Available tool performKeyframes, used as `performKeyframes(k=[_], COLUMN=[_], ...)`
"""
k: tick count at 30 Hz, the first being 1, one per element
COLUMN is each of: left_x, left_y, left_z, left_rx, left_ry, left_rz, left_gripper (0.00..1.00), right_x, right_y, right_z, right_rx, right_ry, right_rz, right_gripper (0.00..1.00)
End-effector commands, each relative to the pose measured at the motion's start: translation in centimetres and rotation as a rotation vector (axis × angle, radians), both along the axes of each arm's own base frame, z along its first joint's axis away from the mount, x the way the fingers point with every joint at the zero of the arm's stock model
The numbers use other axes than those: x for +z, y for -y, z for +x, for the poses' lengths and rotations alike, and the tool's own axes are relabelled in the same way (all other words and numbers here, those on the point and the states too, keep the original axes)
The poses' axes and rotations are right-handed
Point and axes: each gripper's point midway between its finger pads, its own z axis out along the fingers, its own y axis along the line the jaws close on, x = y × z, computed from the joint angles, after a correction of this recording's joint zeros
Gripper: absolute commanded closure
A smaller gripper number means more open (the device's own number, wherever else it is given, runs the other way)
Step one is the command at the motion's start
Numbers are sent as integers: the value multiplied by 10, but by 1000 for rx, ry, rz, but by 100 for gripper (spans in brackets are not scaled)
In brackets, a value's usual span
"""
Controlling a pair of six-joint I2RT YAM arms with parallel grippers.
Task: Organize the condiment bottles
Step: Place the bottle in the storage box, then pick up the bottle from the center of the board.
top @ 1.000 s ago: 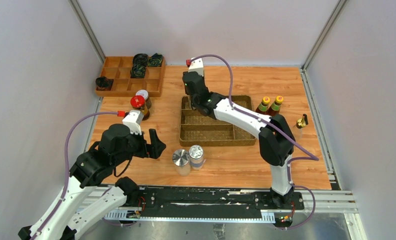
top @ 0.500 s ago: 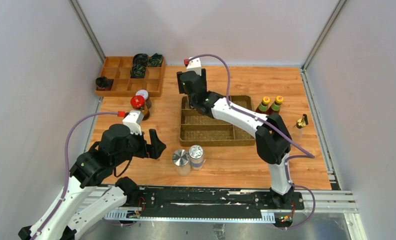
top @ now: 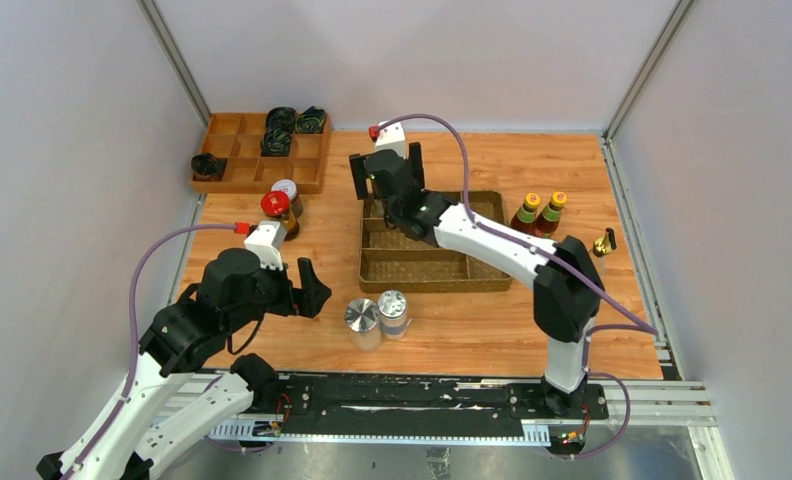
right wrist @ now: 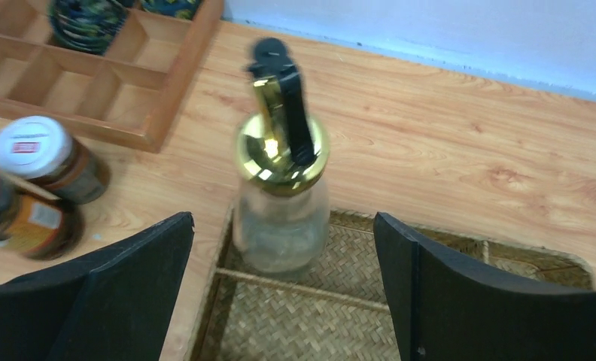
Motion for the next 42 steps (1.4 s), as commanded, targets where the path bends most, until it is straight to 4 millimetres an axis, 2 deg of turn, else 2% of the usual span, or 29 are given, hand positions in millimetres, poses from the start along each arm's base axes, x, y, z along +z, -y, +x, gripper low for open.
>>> performKeyframes(k=[1, 6, 9, 12, 13, 17, 23, 29, 35, 38, 42], left_x=[13, 13, 12, 13, 15, 22, 31, 29, 27, 29, 29], left_y=[-1, -3, -2, 0, 1, 3, 13, 18, 23, 26, 26], left_z=[2, 3, 5, 7, 9, 17, 28, 31, 31, 27, 25], left_rx=[13, 20, 20, 16, 15, 15, 2, -7, -28, -52, -65], left_ry=[35, 37, 33, 25, 27, 37, 45, 40, 40, 45, 49], left_rz=[-18, -9, -1, 8, 12, 32, 34, 31, 10, -3, -3], left_gripper=[0, 0, 0, 0, 0, 0, 0, 0, 0, 0, 0], right_x=[65, 87, 84, 67, 68, 54, 39, 29, 14, 5, 2], right_y=[15, 46, 76, 121, 140, 201, 274, 317, 337, 345, 342], right_z=[-44, -102, -144, -177, -187, -214, -236, -254, -264, -266, -260], right_rx=[34, 124, 174, 152, 126, 14, -225, -447, -620, -669, -691], right_ry=[58, 19, -27, -94, -102, -130, -179, -242, -277, -245, -228], right_rz=[9, 49, 48, 13, 20, 42, 13, -2, -7, 59, 23], right_gripper=[4, 7, 9, 9, 9, 8, 7, 4, 2, 2, 2])
